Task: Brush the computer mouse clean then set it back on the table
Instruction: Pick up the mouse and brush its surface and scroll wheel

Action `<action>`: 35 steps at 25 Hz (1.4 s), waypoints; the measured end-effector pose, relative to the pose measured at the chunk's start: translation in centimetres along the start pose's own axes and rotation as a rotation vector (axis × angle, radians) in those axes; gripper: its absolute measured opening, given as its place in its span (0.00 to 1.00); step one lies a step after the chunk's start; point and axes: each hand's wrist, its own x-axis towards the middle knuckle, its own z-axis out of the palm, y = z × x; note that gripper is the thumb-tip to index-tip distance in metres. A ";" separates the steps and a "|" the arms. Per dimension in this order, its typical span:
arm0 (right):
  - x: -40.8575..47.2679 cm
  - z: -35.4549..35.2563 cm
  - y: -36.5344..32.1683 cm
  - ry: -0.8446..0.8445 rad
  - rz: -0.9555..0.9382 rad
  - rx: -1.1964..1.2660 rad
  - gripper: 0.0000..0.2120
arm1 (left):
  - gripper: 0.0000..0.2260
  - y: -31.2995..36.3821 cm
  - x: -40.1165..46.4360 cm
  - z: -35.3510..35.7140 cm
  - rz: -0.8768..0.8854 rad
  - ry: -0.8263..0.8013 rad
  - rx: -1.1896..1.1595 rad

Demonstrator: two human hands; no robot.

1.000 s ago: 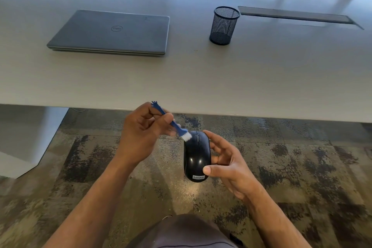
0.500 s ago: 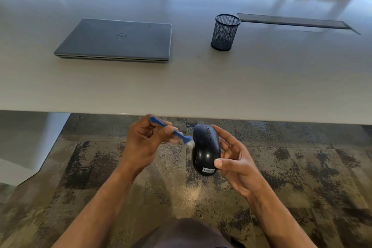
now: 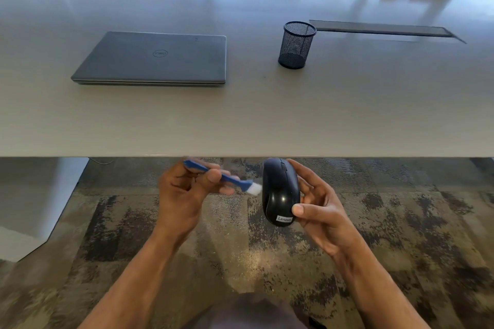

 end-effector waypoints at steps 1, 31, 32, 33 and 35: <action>0.1 0.1 0.1 -0.003 -0.003 0.002 0.39 | 0.06 0.1 -0.1 -0.2 -0.005 -0.069 0.010; 4.2 -1.7 -4.3 0.077 -0.018 -0.141 0.40 | 0.04 0.2 2.4 3.4 0.140 -0.082 0.072; 4.3 -1.9 -4.5 0.078 -0.023 -0.135 0.40 | 0.04 -0.1 2.4 3.4 0.134 -0.094 0.095; 4.4 -2.1 -4.8 0.079 -0.027 -0.133 0.40 | 0.05 -0.6 2.2 3.1 0.131 -0.103 0.133; 4.7 -2.7 -5.4 0.072 -0.032 -0.149 0.40 | 0.05 -1.3 1.8 2.5 0.124 -0.120 0.231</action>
